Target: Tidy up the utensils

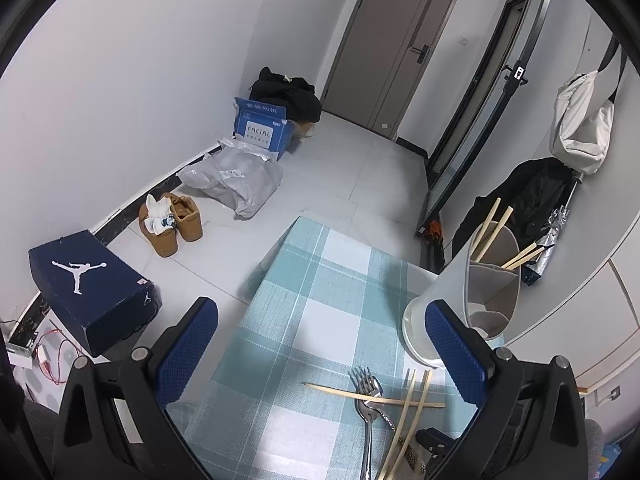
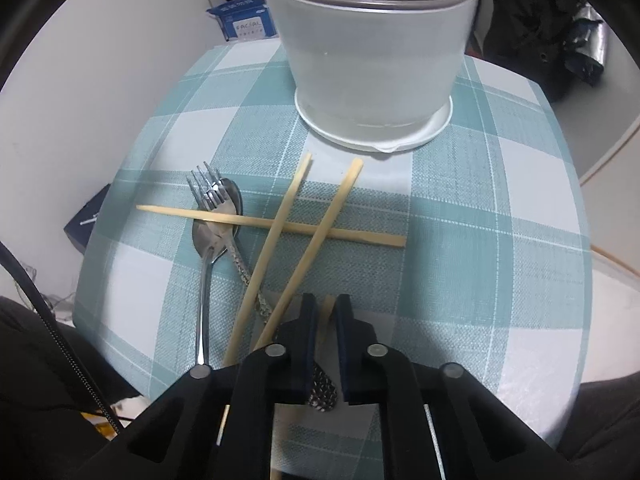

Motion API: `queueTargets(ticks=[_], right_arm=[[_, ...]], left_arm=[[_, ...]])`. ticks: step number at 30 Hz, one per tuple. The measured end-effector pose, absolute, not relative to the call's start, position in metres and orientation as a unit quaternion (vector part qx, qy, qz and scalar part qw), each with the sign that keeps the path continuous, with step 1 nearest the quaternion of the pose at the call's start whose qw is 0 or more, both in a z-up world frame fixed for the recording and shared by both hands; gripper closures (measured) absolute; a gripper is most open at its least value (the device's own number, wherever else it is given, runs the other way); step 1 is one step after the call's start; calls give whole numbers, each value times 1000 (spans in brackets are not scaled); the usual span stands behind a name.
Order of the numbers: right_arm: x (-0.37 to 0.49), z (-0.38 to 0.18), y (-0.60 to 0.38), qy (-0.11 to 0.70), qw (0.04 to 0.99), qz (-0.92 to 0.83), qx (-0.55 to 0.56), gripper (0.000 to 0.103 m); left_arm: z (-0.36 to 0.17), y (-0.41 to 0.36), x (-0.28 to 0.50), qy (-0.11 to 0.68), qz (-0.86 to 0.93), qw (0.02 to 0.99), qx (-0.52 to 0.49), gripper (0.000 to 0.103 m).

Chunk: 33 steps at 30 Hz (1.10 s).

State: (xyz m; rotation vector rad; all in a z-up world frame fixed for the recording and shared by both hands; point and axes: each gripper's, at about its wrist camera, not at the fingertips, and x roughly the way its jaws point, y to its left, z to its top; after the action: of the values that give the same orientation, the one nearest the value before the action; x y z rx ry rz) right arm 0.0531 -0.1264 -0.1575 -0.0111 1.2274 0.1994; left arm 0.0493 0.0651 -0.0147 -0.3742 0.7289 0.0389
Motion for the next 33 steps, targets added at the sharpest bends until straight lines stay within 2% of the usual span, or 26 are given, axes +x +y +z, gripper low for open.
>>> queueTargets(ticks=[9,21,27,33], right_arm=[[46,-148,-155,545,830,106,53,98],[53,-70,-216,440,873,141,156,98],[56,-48,-229,387,892,156,174,98],[54,-42,-245,358,905,141,180,98]], left_arm=[[-23,65,50,368,27,913,-177,1],[-51,42,63,428,11,895,-127,1],[-70,18,72,472,-25,873,-119,2],[-76,-21,79,499,-80,859,-84,8]])
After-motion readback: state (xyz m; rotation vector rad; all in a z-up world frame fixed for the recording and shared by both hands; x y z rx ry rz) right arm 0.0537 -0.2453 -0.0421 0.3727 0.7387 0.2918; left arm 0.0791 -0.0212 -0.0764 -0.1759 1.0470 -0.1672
